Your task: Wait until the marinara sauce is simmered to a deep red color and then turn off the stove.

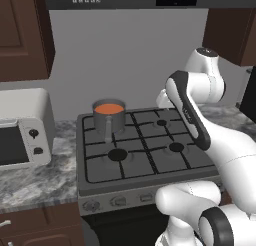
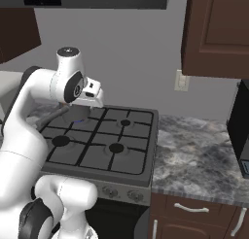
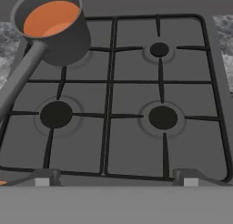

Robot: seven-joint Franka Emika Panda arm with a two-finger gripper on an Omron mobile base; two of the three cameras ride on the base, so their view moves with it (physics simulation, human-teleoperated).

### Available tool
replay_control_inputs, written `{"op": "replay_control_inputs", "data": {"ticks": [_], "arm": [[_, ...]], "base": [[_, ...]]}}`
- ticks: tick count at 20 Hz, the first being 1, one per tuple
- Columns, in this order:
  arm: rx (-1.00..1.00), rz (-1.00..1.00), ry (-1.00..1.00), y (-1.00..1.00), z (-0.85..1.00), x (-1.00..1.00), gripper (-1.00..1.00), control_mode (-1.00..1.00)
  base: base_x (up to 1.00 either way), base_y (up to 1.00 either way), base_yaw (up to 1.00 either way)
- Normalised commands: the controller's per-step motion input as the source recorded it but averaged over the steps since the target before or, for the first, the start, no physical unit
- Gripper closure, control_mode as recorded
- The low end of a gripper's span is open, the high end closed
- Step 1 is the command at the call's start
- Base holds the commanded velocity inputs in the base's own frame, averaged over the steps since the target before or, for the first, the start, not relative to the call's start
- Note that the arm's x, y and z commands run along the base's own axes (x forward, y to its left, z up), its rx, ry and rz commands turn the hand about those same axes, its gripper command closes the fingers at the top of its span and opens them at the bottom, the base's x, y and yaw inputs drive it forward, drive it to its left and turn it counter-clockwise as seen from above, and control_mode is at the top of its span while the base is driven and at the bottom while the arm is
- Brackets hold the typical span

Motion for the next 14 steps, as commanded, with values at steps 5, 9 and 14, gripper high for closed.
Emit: {"op": "replay_control_inputs", "data": {"ticks": [5,9,14], "arm": [[0.0,0.0,0.0,0.0,0.0,0.0,-1.0,-1.0],[0.0,0.0,0.0,0.0,0.0,0.0,-1.0,-1.0],[0.0,0.0,0.0,0.0,0.0,0.0,-1.0,-1.0]], "base": [[0.0,0.0,0.0],[0.0,0.0,0.0],[0.0,0.0,0.0]]}}
